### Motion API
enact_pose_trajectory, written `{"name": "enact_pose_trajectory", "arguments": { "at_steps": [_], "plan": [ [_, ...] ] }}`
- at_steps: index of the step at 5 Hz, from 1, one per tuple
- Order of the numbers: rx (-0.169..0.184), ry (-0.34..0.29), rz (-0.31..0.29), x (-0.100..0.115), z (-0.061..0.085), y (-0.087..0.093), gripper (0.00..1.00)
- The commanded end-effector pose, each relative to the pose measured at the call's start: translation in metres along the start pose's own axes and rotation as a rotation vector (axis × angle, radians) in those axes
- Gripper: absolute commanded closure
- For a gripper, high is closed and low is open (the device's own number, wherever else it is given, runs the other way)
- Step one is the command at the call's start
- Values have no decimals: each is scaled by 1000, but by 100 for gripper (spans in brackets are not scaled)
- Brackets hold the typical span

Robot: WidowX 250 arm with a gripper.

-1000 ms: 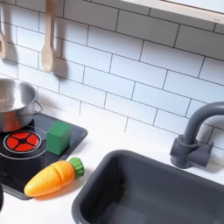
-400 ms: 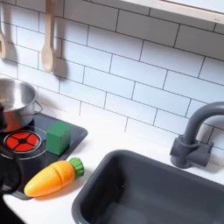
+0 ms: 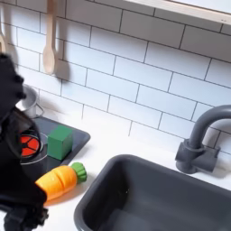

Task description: Reach green block

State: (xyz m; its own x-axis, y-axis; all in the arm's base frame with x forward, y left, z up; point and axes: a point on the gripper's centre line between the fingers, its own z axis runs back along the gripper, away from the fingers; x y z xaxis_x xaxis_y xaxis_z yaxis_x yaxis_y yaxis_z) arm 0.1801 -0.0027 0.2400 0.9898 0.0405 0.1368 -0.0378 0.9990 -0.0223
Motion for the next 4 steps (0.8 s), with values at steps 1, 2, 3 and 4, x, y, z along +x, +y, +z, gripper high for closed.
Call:
{"name": "enact_pose_trajectory", "arguments": {
  "at_steps": [1,2,3,4],
  "plan": [
    [6,-13,-19,36,-5,8,0],
    [13,-19,-21,56,-8,13,0],
    [15,-16,-27,71,-13,15,0],
    [17,-27,-31,93,-15,18,0]
  ]
}}
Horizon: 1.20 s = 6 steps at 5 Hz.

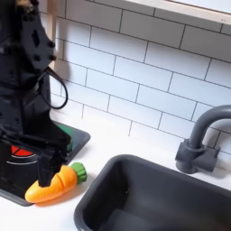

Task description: Reach green block

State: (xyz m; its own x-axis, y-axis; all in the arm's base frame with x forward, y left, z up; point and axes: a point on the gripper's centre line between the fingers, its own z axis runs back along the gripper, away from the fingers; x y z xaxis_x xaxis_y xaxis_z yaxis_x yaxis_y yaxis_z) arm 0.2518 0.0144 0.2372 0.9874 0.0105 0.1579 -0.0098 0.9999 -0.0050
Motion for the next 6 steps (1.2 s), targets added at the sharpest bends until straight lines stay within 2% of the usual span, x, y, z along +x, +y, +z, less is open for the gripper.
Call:
{"name": "enact_pose_trajectory", "arguments": {
  "at_steps": [1,3,4,6],
  "plan": [
    [5,1,2,37,-9,7,0],
    [6,-9,-2,68,-16,13,0],
    [13,-11,12,78,-19,25,0],
    [12,-19,12,96,-25,33,0]
  ]
}}
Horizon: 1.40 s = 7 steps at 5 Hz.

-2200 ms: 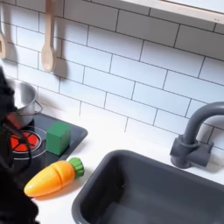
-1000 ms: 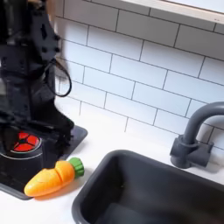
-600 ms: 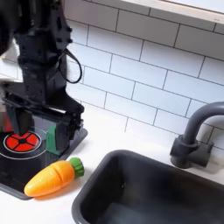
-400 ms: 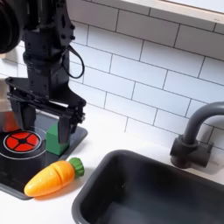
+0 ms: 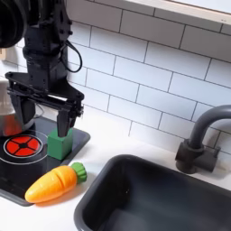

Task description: Reach green block

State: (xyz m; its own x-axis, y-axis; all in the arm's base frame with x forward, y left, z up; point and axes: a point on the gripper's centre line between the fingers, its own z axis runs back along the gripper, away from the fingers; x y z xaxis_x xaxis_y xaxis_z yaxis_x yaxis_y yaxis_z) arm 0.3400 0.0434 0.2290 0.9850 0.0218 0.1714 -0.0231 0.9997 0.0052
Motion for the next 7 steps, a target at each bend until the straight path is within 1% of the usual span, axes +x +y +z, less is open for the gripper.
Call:
{"name": "enact_pose_trajectory", "arguments": {
  "at_steps": [1,2,5,7],
  "plan": [
    [-2,-4,-6,16,-7,6,0],
    [7,6,-17,21,-14,7,0],
    [2,38,-37,29,-36,12,0],
    [0,51,-49,34,-47,10,0]
  ]
}}
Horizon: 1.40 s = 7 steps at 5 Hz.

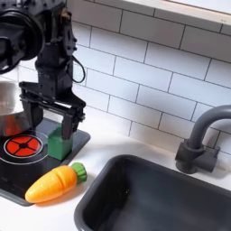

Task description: Reach green block

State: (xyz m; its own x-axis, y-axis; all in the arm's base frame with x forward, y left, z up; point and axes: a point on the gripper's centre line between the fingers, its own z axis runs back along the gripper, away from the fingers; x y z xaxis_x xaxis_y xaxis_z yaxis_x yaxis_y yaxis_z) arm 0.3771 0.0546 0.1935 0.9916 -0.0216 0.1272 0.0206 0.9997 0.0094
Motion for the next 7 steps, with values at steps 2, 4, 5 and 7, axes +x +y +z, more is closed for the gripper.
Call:
{"name": "enact_pose_trajectory", "arguments": {
  "at_steps": [2,4,5,7],
  "plan": [
    [3,13,0,11,-14,1,0],
    [2,31,7,9,-23,4,0],
    [-2,24,-13,11,-28,3,0],
    [-3,43,-14,8,-45,4,0]
  ]
}}
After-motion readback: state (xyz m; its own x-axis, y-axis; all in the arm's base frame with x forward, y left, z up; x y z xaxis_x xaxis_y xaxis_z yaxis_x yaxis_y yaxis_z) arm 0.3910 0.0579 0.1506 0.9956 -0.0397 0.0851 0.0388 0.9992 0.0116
